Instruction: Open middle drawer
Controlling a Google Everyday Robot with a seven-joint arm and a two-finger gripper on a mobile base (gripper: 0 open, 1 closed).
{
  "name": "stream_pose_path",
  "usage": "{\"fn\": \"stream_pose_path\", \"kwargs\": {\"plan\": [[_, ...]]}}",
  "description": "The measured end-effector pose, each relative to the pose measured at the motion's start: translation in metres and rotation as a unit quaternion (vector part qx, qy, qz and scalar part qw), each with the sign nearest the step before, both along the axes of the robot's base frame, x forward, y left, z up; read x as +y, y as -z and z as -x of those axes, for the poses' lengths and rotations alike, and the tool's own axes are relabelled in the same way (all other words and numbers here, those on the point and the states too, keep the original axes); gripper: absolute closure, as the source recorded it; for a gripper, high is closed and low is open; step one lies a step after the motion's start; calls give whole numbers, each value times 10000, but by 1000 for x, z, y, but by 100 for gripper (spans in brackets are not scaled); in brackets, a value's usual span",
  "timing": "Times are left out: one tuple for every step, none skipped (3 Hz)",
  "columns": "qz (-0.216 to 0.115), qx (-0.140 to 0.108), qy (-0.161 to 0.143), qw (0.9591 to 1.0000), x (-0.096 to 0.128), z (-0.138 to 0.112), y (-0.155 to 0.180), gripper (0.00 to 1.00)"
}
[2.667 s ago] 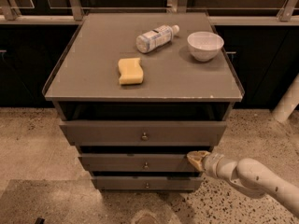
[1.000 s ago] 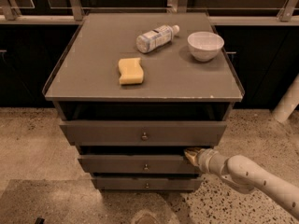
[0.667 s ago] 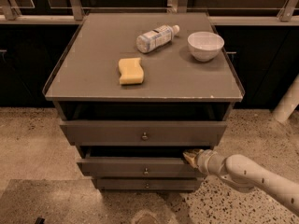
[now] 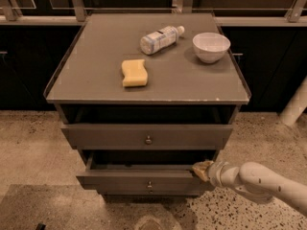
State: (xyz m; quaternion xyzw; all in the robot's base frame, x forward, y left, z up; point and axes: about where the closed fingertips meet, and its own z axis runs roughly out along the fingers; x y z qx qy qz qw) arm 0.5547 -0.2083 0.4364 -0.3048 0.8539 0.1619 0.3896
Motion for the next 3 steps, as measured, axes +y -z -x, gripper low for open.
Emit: {"fn": "stream_pose_path", "kwargs": {"plan": [[-114,526,41,9985,-7,41,-12,100],[-185,869,131,9960,-17,72,-15,100],[-185,876,122,9959,-16,72,-16,100]]}}
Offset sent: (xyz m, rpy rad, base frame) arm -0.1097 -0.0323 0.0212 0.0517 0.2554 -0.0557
